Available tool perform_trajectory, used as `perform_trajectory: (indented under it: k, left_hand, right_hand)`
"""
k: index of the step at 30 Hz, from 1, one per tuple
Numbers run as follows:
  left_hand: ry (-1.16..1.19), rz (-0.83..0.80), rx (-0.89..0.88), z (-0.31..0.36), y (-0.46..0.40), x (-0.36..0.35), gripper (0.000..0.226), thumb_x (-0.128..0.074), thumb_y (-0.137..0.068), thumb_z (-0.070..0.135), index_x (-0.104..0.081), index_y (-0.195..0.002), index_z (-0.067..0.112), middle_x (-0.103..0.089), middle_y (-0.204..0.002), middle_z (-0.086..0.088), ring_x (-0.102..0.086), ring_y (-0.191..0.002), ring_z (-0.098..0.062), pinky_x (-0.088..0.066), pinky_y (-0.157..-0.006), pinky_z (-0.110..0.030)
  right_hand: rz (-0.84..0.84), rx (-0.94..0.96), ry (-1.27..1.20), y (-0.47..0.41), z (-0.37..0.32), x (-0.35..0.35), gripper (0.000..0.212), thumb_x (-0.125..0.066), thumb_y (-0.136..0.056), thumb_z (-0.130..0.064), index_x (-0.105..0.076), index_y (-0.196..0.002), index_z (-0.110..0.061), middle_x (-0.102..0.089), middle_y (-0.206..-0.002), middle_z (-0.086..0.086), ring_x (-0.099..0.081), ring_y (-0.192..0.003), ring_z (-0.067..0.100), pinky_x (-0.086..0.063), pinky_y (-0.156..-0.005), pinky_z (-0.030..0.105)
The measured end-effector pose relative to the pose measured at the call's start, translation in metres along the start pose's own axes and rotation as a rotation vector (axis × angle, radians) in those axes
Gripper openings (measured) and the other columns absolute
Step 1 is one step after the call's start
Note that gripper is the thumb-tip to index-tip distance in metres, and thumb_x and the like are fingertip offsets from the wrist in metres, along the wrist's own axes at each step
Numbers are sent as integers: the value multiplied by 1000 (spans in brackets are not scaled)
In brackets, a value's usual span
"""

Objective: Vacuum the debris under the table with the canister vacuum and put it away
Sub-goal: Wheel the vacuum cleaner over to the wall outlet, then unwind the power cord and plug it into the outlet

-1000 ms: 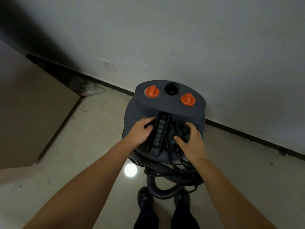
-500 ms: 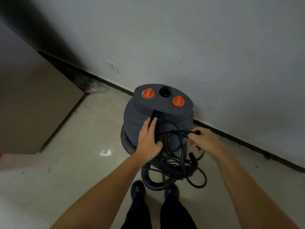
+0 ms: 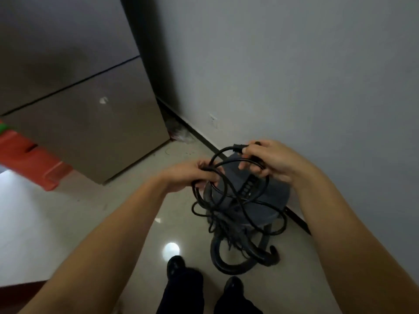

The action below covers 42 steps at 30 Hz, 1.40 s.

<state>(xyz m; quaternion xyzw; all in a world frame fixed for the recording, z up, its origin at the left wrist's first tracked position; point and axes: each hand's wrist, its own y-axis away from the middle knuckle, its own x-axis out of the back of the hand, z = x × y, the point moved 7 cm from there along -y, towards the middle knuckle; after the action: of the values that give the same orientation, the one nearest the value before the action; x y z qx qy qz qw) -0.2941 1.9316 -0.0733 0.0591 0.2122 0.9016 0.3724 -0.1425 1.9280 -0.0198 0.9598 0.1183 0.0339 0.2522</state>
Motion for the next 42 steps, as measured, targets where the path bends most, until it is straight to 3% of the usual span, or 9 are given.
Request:
perform_trajectory:
  k: [5, 13, 19, 23, 26, 31, 34, 36, 42]
  left_hand:
    - [69, -70, 29, 20, 68, 90, 58, -51, -75, -6, -54, -128, 16, -64, -101, -5, -56, -69, -8, -48, -65, -23]
    - [-283, 323, 54, 6, 132, 244, 46, -41, -84, -19, -65, -99, 17, -69, -86, 5, -53, -78, -14, -43, -62, -16]
    - [-487, -3, 125, -9, 125, 258, 47, -50, -81, -9, -61, -116, 19, -48, -133, 8, -38, -130, -3, -30, -100, -13]
    - [-208, 100, 10, -7, 104, 264, 20, -51, -96, 15, -57, -77, 15, -67, -113, -4, -58, -111, -4, -35, -104, -22]
    - [7, 241, -49, -5, 91, 278, 24, -47, -99, 17, -53, -76, 11, -68, -82, -8, -65, -93, -15, -41, -103, -31]
    - [-41, 215, -32, 10, 52, 290, 19, -52, -97, 20, -59, -81, 13, -67, -81, -4, -63, -90, -17, -38, -109, -44]
    - [-148, 167, 2, 24, 17, 298, 22, -50, -98, 24, -58, -79, 14, -65, -78, -5, -61, -82, -16, -43, -101, -42]
    - [-247, 126, 29, 28, -9, 306, 26, -52, -97, 26, -56, -76, 13, -61, -71, -5, -57, -71, -14, -47, -86, -35]
    - [-445, 138, 31, 34, -77, 347, 36, -56, -94, 35, -54, -64, 13, -62, -72, -4, -56, -70, -13, -45, -72, -20]
  right_hand:
    - [-65, 100, -169, -23, -47, -67, 11, -47, -97, -5, -54, -89, -8, -69, -70, 12, -65, -51, 11, -50, -44, 17]
    - [-98, 146, -77, -88, -94, -181, 12, -55, -93, 0, -56, -102, -9, -70, -89, 12, -73, -79, 20, -60, -80, 33]
    - [-71, 230, 66, -120, -133, -221, 7, -60, -92, -6, -59, -95, -12, -72, -81, 6, -73, -74, 14, -58, -68, 23]
    - [-35, 269, -85, -147, -154, -218, 8, -58, -92, -6, -59, -90, -14, -69, -71, 0, -69, -68, 11, -56, -64, 22]
    - [-86, 261, -416, -167, -155, -211, 6, -58, -87, -8, -58, -84, -13, -66, -65, -1, -65, -66, 9, -57, -67, 25]
    - [-88, 235, -865, -210, -146, -182, 15, -58, -82, -30, -62, -83, -15, -68, -76, -1, -70, -79, 11, -56, -84, 44]
    - [-15, 147, -1076, -252, -143, -163, 29, -41, -99, -28, -61, -88, -9, -54, -55, -4, -54, -46, 6, -57, -59, 22]
    - [68, 75, -1031, -280, -143, -148, 35, -33, -103, -27, -58, -87, -9, -40, -45, -7, -33, -33, 4, -34, -37, 15]
    - [231, -21, -828, -350, -144, -116, 40, -29, -105, -34, -49, -77, -13, -31, -40, -9, -21, -29, 4, -15, -31, 17]
